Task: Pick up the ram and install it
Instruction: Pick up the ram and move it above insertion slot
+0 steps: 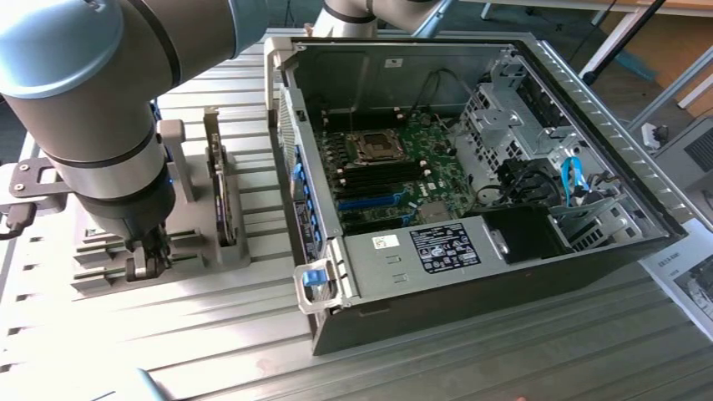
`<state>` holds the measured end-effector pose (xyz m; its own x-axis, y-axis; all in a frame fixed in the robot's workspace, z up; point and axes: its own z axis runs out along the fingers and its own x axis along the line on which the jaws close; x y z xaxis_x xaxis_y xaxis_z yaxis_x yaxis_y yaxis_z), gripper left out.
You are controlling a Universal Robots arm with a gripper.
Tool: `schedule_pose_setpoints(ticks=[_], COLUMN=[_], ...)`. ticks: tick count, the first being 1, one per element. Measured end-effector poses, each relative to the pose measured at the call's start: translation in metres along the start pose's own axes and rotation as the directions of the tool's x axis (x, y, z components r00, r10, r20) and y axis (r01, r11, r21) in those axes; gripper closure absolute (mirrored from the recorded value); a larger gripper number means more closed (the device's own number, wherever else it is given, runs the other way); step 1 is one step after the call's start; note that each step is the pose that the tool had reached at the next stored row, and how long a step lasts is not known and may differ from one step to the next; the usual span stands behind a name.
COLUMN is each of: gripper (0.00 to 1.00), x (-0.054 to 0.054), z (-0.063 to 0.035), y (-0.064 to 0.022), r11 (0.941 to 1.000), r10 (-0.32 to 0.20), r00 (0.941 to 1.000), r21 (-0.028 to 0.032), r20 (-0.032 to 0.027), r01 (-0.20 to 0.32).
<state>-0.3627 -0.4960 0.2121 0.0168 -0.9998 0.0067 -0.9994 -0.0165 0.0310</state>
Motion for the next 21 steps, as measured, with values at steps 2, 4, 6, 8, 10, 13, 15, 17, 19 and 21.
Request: schedule_pose_setpoints(ticks=[2, 4, 6, 8, 10, 13, 15, 17, 19, 21], gripper=[0.78, 0.85, 0.85, 0.85, 0.85, 0.85, 0.85, 0.85, 0.85, 0.85], x=[0.0, 0.0, 0.0, 0.0, 0.0, 0.0, 0.0, 0.0, 0.0, 0.0], z=[0.0, 0.0, 0.0, 0.0001, 0.0005, 0.0009, 0.0012, 0.0017, 0.0018, 0.0018], y=[0.0, 0.0, 0.0, 0.0, 0.0, 0.0, 0.0, 0.0, -0.0001, -0.0001], r11=[1.0, 1.0, 1.0, 1.0, 1.0, 1.0, 1.0, 1.0, 1.0, 1.0], r10=[0.0, 0.0, 0.0, 0.0, 0.0, 0.0, 0.0, 0.0, 0.0, 0.0], r00=[1.0, 1.0, 1.0, 1.0, 1.0, 1.0, 1.0, 1.0, 1.0, 1.0], r21=[0.0, 0.0, 0.0, -0.0001, -0.0001, 0.0, 0.0, -0.0001, 0.0, 0.0], r20=[0.0, 0.0, 0.0, -0.0001, -0.0001, 0.0, 0.0, -0.0001, 0.0, 0.0], r01=[0.0, 0.0, 0.0, 0.0, 0.0, 0.0, 0.0, 0.0, 0.0, 0.0])
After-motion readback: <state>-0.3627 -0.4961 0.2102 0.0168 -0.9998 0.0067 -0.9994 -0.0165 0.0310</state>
